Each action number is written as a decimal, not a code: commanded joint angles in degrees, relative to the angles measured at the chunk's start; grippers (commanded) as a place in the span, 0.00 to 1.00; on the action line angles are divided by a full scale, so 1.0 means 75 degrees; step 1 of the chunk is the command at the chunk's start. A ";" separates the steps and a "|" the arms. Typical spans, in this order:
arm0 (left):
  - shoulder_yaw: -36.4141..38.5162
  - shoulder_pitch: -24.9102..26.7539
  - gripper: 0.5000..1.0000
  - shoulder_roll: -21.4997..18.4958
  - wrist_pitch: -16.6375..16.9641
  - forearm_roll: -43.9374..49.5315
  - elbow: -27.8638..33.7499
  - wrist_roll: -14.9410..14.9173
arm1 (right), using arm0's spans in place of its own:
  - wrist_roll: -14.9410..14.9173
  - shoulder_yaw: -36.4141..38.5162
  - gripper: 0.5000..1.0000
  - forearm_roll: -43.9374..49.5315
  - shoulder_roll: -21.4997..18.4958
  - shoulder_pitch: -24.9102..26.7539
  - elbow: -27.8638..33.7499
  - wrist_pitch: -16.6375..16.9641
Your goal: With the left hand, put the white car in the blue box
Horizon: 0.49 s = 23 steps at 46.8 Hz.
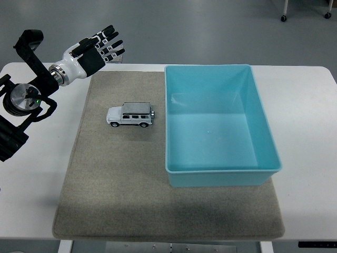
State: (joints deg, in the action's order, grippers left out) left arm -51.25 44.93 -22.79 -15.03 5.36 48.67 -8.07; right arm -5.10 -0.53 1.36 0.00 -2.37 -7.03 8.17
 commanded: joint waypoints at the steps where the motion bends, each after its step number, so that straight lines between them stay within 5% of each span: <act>1: -0.0010 -0.0002 1.00 -0.0043 -0.0023 0.0000 -0.0009 0.0010 | 0.0000 0.0000 0.87 -0.0005 0.0000 0.0000 0.0000 0.0000; 23: 0.0002 0.0032 1.00 -0.0020 0.0129 -0.0012 -0.0009 0.0630 | 0.0000 0.0000 0.87 0.0007 0.0000 0.0000 0.0000 0.0000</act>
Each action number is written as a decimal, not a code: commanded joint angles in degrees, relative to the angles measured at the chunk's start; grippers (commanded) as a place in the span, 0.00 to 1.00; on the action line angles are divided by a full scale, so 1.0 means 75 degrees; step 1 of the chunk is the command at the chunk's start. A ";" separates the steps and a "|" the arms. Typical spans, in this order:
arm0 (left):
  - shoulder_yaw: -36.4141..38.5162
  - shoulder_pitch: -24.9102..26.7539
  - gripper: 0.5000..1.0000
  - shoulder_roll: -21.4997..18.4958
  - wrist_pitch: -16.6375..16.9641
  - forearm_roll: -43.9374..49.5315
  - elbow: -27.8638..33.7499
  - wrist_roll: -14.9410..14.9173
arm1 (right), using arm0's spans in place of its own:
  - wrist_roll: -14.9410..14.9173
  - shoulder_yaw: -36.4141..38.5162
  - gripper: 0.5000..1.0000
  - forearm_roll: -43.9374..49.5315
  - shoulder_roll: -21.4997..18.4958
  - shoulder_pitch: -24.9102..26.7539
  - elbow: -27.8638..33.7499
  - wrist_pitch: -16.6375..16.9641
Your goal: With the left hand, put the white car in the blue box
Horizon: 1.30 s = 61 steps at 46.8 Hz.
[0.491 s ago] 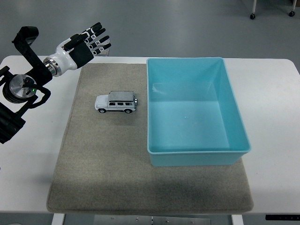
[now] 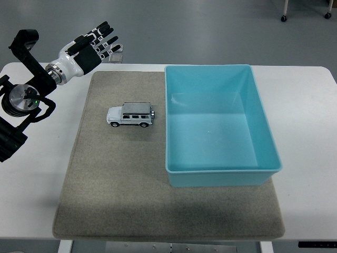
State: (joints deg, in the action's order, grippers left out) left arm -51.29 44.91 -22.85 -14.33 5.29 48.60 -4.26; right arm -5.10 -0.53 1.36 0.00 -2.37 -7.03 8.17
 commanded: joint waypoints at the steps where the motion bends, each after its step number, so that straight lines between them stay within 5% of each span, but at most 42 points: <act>1: 0.0007 0.0046 1.00 -0.0047 0.0048 -0.0003 0.0000 0.0146 | 0.0000 0.0000 0.87 0.0006 0.0000 0.0000 0.0000 0.0000; 13: 0.0147 0.0117 1.00 -0.0364 -0.0081 -0.0364 0.0000 0.0263 | 0.0000 0.0000 0.87 -0.0005 0.0000 0.0000 0.0000 0.0000; 19: 0.0101 0.0152 1.00 -0.0364 -0.0104 -0.2050 0.0024 0.0450 | 0.0000 0.0000 0.87 0.0006 0.0000 0.0000 0.0000 0.0000; 28: 0.0112 0.0175 1.00 -0.0364 -0.0104 -0.4442 0.0094 0.1306 | 0.0000 0.0000 0.87 -0.0005 0.0000 0.0000 0.0000 0.0000; 37: 0.0346 0.0257 1.00 -0.0551 -0.0116 -0.6410 0.0316 0.1377 | 0.0000 0.0000 0.87 -0.0005 0.0000 0.0000 0.0000 0.0000; 42: 0.0873 0.0456 1.00 -0.0972 -0.0116 -0.7384 0.0481 0.1610 | 0.0000 0.0000 0.87 0.0006 0.0000 0.0000 0.0000 0.0000; 53: 0.3379 0.1569 1.00 -0.1992 -0.0011 -0.7760 0.0551 0.3040 | 0.0000 0.0000 0.87 -0.0005 0.0000 0.0000 0.0000 0.0000; 61: 0.4377 0.2074 0.99 -0.2391 0.0001 -0.7994 0.0750 0.3217 | 0.0000 0.0000 0.87 0.0006 0.0000 0.0000 0.0000 0.0000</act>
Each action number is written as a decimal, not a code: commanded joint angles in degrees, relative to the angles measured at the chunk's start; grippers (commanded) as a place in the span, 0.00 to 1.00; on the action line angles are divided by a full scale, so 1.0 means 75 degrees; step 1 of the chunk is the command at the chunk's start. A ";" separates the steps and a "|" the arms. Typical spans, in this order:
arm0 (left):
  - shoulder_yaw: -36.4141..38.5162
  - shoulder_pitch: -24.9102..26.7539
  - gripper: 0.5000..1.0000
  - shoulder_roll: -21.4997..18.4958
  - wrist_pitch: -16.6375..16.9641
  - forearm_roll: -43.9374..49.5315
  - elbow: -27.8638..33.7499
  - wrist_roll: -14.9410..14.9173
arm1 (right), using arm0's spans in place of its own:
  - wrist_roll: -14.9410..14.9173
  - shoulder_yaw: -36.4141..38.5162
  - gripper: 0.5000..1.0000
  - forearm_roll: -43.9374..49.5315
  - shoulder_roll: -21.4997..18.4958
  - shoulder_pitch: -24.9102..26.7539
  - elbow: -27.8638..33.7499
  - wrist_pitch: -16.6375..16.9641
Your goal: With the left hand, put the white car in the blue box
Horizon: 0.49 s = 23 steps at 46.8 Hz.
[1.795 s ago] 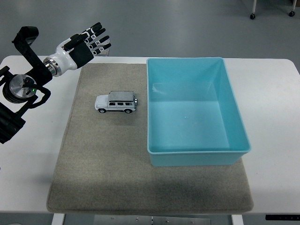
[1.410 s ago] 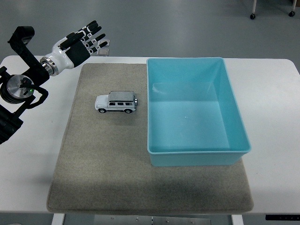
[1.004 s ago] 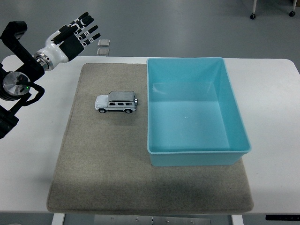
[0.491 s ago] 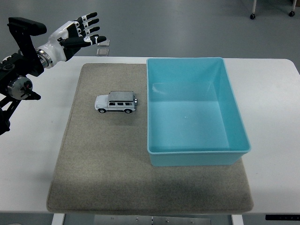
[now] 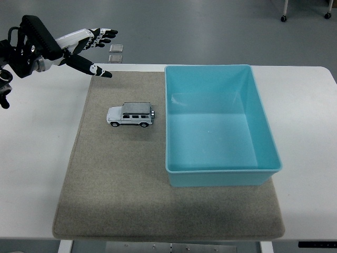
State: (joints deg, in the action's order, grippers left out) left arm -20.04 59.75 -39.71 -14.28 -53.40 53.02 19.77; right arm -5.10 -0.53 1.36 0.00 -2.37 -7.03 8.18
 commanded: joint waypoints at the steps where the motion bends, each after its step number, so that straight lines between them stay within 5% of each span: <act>1: 0.0222 0.0107 0.99 -0.0178 0.0006 -0.0274 0.0255 0.0012 | 0.0000 0.0000 0.87 0.0006 0.0000 0.0000 0.0000 0.0000; 13: 0.0234 0.0014 0.99 -0.0869 0.0053 -0.2114 0.1590 0.0012 | 0.0000 0.0000 0.87 -0.0006 0.0000 0.0000 0.0000 0.0000; 23: 0.0620 0.0026 0.99 -0.0811 0.0065 -0.2653 0.1978 0.0012 | 0.0000 0.0000 0.87 -0.0006 0.0000 0.0000 0.0000 0.0000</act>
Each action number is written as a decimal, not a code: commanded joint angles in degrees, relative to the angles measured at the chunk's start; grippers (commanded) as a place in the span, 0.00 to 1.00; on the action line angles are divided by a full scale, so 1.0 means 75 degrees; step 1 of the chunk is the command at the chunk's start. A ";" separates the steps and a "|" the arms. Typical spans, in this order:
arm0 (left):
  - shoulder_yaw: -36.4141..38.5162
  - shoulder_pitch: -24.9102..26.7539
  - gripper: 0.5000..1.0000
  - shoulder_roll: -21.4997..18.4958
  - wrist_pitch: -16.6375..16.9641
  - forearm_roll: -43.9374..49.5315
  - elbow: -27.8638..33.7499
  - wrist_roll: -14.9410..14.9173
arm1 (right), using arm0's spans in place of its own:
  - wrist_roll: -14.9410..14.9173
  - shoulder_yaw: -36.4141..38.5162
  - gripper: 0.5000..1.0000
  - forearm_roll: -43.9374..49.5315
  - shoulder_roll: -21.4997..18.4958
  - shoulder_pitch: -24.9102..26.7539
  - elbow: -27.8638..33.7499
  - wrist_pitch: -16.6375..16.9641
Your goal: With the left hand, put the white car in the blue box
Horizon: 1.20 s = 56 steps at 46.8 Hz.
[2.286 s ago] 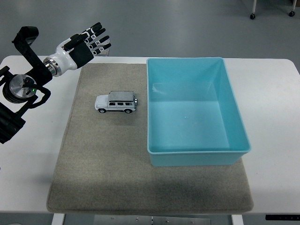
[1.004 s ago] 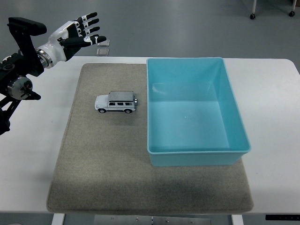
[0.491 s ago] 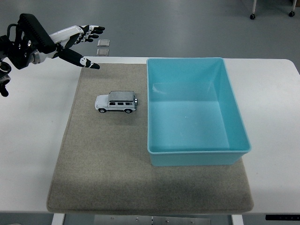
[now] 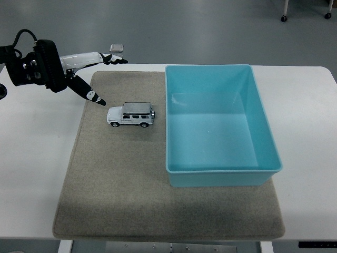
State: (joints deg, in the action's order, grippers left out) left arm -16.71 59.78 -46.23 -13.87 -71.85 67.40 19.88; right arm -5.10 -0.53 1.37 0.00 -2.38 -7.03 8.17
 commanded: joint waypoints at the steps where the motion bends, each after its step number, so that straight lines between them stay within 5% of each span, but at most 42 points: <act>1: 0.0223 0.0022 0.99 0.0071 -0.0002 -0.0287 0.0084 -0.0002 | 0.0000 0.0000 0.87 0.0005 0.0000 0.0000 0.0000 0.0000; 18: 0.0341 0.0010 0.98 0.0445 0.0103 -0.0838 0.0049 -0.0072 | 0.0000 0.0000 0.87 -0.0007 0.0000 0.0000 0.0000 0.0000; 30: 0.0996 0.0033 0.98 0.1008 0.0912 -0.0909 -0.0255 -0.0119 | 0.0000 0.0000 0.87 0.0005 0.0000 0.0000 0.0000 0.0000; 43: 0.1220 0.0057 0.97 0.1231 0.1193 -0.0920 -0.0502 -0.0131 | 0.0000 0.0000 0.87 0.0005 0.0000 0.0000 0.0000 0.0000; 56: 0.1396 0.0057 0.80 0.1360 0.1580 -0.1108 -0.0514 -0.0143 | 0.0000 0.0000 0.87 -0.0007 0.0000 0.0000 0.0000 0.0000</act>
State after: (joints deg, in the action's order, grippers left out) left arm -6.31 60.11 -36.12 -2.13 -79.69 63.47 18.81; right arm -5.10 -0.53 1.37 0.00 -2.37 -7.03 8.17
